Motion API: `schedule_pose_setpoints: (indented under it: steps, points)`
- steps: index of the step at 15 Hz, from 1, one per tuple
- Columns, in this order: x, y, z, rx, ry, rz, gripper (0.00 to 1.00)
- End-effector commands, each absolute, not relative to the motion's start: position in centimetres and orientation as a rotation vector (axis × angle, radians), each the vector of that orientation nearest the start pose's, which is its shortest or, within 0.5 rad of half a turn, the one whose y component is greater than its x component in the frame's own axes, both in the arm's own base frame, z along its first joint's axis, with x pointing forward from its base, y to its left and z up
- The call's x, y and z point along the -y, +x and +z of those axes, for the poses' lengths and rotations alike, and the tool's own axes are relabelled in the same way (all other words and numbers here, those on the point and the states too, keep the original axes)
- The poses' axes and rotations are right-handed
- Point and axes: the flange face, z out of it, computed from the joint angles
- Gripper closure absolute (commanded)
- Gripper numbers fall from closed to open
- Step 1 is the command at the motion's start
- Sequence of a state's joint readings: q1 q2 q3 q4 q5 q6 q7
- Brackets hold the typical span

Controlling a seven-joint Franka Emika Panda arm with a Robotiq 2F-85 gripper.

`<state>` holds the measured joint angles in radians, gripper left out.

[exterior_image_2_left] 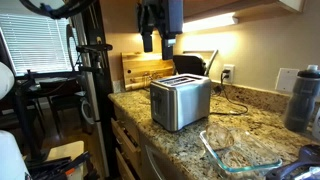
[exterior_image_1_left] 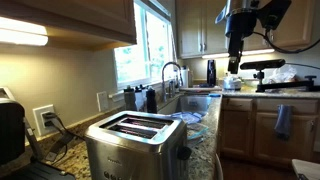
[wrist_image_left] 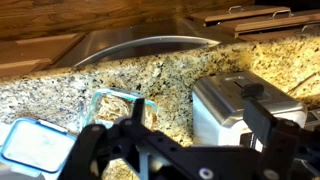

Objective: Put a slice of bread in the toaster

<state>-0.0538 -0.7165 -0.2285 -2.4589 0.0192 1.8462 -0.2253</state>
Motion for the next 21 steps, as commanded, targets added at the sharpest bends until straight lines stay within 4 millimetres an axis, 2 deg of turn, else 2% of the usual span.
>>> schedule_pose_setpoints:
  steps: [1,10,21]
  points:
    - [10.7,33.3,53.8,-0.020,-2.992,-0.187,0.00]
    - [10.7,33.3,53.8,-0.020,-2.992,-0.187,0.00]
    - [10.7,36.3,52.0,-0.032,-3.043,-0.234,0.00]
